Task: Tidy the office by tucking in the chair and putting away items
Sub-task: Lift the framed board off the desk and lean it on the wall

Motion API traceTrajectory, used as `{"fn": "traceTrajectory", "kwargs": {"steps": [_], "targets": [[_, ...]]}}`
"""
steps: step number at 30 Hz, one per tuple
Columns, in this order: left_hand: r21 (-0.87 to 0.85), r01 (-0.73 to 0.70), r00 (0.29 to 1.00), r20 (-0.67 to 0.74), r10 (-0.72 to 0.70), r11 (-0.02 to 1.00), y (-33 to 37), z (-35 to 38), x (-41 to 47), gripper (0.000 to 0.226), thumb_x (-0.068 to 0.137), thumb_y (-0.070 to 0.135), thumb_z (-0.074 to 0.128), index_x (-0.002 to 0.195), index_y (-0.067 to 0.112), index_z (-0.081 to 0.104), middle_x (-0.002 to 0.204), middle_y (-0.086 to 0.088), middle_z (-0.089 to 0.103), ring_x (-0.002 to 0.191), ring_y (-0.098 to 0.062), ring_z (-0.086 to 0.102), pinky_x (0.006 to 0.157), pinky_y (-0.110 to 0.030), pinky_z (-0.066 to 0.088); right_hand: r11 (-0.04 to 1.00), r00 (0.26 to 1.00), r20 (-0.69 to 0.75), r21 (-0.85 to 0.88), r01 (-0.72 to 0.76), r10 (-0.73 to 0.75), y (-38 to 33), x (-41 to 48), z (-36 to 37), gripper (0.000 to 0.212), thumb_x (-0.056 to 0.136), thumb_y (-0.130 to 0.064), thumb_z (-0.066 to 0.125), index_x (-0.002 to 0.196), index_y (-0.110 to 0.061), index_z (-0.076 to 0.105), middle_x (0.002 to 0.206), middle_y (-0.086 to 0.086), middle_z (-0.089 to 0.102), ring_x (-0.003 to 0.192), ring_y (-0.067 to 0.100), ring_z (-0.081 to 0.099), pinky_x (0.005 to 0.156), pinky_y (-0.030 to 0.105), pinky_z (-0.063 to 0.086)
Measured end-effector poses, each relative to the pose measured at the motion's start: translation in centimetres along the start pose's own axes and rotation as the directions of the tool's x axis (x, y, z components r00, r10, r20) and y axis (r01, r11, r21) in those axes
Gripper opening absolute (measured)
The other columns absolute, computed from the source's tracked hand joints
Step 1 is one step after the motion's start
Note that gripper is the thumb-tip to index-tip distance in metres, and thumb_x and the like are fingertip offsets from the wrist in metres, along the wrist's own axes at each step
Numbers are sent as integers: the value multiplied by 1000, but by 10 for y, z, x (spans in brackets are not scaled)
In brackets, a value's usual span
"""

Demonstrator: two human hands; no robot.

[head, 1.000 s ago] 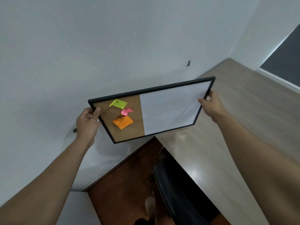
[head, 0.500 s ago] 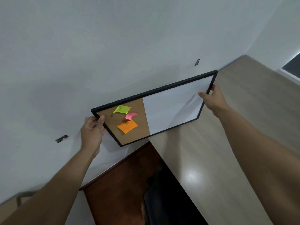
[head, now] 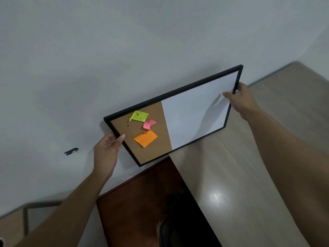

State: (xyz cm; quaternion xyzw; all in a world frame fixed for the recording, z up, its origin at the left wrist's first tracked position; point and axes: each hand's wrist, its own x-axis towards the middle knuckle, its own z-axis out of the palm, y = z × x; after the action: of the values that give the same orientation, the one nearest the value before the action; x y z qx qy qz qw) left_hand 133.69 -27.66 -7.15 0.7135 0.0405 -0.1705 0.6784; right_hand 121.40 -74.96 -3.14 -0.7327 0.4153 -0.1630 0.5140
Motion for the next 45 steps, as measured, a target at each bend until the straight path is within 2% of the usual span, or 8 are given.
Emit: {"fn": "traceTrajectory", "kwargs": {"steps": [14, 17, 22, 25, 29, 33, 40, 45], "targets": [[65, 39, 997, -76, -34, 997, -20, -5, 16, 45, 95, 19, 80, 135, 2, 67, 124, -9, 77, 118, -18, 74, 106, -35, 56, 1000, 987, 159, -3, 19, -18, 10, 44, 31, 88, 83, -51, 83, 157, -35, 39, 159, -7, 48, 138, 18, 55, 118, 46, 46], [207, 10, 999, -49, 0, 978, -28, -3, 12, 37, 97, 29, 78, 127, 7, 74, 117, -3, 80, 113, -15, 75, 103, -32, 56, 1000, 977, 211, 2, -21, 21, 26, 54, 37, 129, 67, -72, 88, 167, -39, 14, 174, -12, 27, 156, 18, 37, 127, 52, 33], [320, -15, 1000, -1, 16, 947, -33, 3, 9, 30, 99, 29, 75, 122, 11, 78, 110, 5, 82, 101, -3, 75, 90, -22, 54, 995, 959, 282, -104, 1, 28, 37, 14, 55, 112, 96, -47, 75, 169, -32, -10, 177, -11, -19, 165, 26, 8, 132, 55, 19], [361, 1, 999, 37, -15, 933, -37, 3, 12, 17, 101, 31, 73, 110, 18, 81, 83, 8, 79, 80, -2, 72, 81, -25, 54, 987, 935, 328, -126, -97, 133, 64, -19, 76, 106, 99, -45, 71, 169, -37, -9, 179, -3, -8, 164, 30, 15, 130, 55, 25], [294, 48, 996, 57, -68, 955, -39, 4, 15, 9, 102, 27, 72, 105, 20, 76, 101, -1, 80, 107, -24, 75, 94, -36, 61, 973, 877, 423, -113, -199, 228, 96, -74, 113, 99, 103, -47, 64, 170, -32, -8, 178, 3, 17, 161, 32, 24, 128, 55, 27], [291, 70, 995, 48, -88, 954, -42, 11, 15, 13, 103, 21, 69, 92, 14, 69, 67, 16, 69, 96, -21, 73, 95, -34, 61, 967, 869, 429, -53, -250, 248, 109, -93, 144, 104, 103, -56, 59, 167, -34, -19, 179, -4, 9, 164, 26, 16, 130, 53, 24], [235, 47, 993, 91, -70, 971, -43, 41, 27, 33, 101, 26, 72, 119, -2, 69, 112, -26, 72, 120, -32, 72, 102, -40, 61, 951, 895, 353, 47, -306, 271, 109, -58, 146, 107, 99, -66, 56, 163, -39, -25, 180, -2, 0, 166, 25, 2, 131, 58, 18], [254, -6, 989, 148, -32, 967, -42, 81, 37, 16, 104, 26, 68, 103, 11, 74, 93, 3, 81, 100, -15, 77, 96, -30, 61, 953, 923, 278, 72, -295, 265, 109, -26, 128, 103, 101, -62, 58, 167, -36, -17, 180, -3, 5, 165, 27, 11, 131, 56, 22]]}}
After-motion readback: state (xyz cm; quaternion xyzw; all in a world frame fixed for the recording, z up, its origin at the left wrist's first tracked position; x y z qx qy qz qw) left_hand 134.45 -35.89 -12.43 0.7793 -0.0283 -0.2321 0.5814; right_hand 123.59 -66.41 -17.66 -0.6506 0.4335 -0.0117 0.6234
